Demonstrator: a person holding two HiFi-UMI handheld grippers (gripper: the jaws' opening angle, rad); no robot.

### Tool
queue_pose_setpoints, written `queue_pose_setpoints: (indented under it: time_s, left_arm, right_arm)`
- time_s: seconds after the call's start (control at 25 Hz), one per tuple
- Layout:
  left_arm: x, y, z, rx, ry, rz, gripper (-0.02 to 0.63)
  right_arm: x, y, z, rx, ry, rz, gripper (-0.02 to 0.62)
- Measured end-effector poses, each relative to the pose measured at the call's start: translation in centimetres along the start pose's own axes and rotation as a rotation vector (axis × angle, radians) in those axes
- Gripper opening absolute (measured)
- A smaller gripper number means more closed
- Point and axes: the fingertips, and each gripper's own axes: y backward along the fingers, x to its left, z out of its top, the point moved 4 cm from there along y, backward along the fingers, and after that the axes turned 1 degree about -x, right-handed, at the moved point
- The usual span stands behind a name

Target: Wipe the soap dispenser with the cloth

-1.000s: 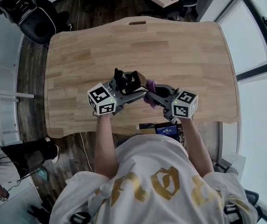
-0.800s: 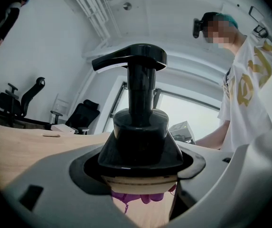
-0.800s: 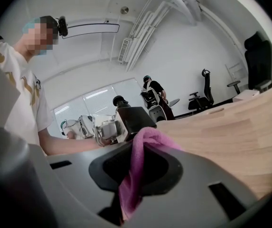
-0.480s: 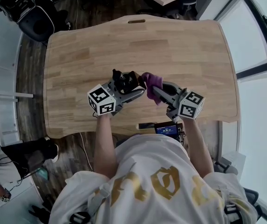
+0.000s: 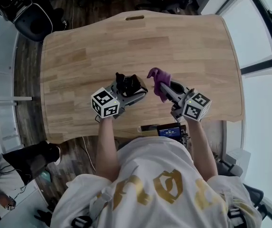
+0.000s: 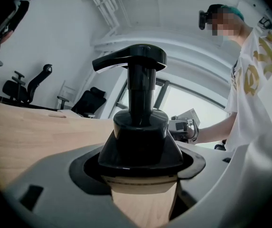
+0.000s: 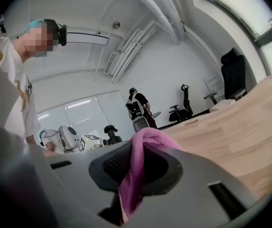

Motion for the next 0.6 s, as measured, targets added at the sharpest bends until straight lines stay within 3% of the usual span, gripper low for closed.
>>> queue_pose_setpoints:
  time_s: [0.32,0.6]
  left_arm:
    - [3.2,-1.9,-2.7,0.084,0.020,0.049,0.345]
    - [5.0,-3.1,-6.1,0.232,-0.018,0.031,0.345]
  right_arm:
    - [-2.5,0.1,-0.7,0.022,0.013,-0.088,0.051]
    - [-4.2,-0.5,-1.5,0.047,0.005,-0.138,0.051]
